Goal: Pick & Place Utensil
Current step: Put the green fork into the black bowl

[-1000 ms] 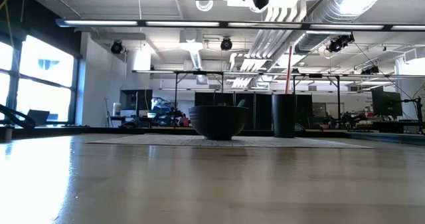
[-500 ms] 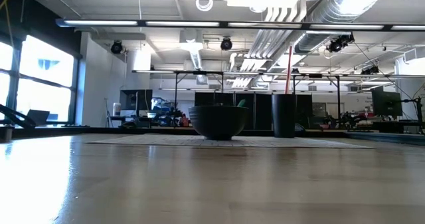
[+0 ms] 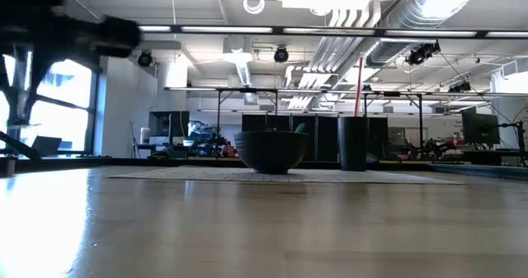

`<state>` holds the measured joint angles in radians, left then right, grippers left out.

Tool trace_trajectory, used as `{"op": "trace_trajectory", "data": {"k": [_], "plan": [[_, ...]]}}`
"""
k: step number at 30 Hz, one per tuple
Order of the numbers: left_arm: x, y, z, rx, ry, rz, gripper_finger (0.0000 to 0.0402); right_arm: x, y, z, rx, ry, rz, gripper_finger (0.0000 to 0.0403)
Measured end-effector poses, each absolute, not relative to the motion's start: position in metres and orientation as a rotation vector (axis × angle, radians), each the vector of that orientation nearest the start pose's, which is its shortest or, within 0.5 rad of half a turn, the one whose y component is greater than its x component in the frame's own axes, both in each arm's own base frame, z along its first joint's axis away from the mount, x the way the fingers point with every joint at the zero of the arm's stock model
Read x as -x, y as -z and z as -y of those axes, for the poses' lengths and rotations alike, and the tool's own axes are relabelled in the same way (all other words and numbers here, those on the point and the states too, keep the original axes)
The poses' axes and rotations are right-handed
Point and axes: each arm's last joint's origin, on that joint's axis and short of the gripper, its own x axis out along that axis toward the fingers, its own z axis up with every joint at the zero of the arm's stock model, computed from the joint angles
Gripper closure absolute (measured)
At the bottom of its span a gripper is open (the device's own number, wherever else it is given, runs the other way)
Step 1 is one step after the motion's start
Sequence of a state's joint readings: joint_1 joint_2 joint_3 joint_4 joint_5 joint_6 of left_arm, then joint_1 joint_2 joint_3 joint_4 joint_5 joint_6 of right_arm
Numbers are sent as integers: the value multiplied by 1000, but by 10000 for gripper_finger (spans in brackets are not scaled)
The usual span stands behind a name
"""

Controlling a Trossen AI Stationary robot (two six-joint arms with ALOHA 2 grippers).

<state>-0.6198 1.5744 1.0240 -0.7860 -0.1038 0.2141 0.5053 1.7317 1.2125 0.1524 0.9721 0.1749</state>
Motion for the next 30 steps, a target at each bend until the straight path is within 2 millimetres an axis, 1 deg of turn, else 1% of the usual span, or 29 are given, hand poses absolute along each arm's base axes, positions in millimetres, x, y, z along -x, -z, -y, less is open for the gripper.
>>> {"op": "trace_trajectory", "data": {"k": [4, 7, 10, 14, 16, 19, 23, 26, 30], "plan": [[-257, -221, 129, -636, 451, -1271, 400, -345, -266, -165, 86, 500, -230, 237], [-273, -237, 100, -598, 385, -1291, 400, -335, -277, -169, 103, 510, -215, 237], [-285, -248, 67, -571, 322, -1302, 400, -318, -289, -177, 135, 525, -213, 237], [-299, -261, 18, -567, 210, -1287, 400, -288, -295, -192, 181, 540, -234, 237], [-304, -269, -5, -565, 150, -1273, 401, -275, -295, -198, 180, 542, -247, 237], [-314, -283, -41, -506, 58, -1252, 401, -260, -288, -201, 152, 503, -303, 237], [-329, -296, -83, -416, -31, -1231, 401, -251, -277, -196, 97, 506, -380, 237], [-345, -301, -109, -355, -59, -1215, 401, -251, -271, -185, 59, 550, -433, 237], [-366, -293, -134, -299, -66, -1275, 401, -255, -266, -170, -9, 581, -514, 237]]}}
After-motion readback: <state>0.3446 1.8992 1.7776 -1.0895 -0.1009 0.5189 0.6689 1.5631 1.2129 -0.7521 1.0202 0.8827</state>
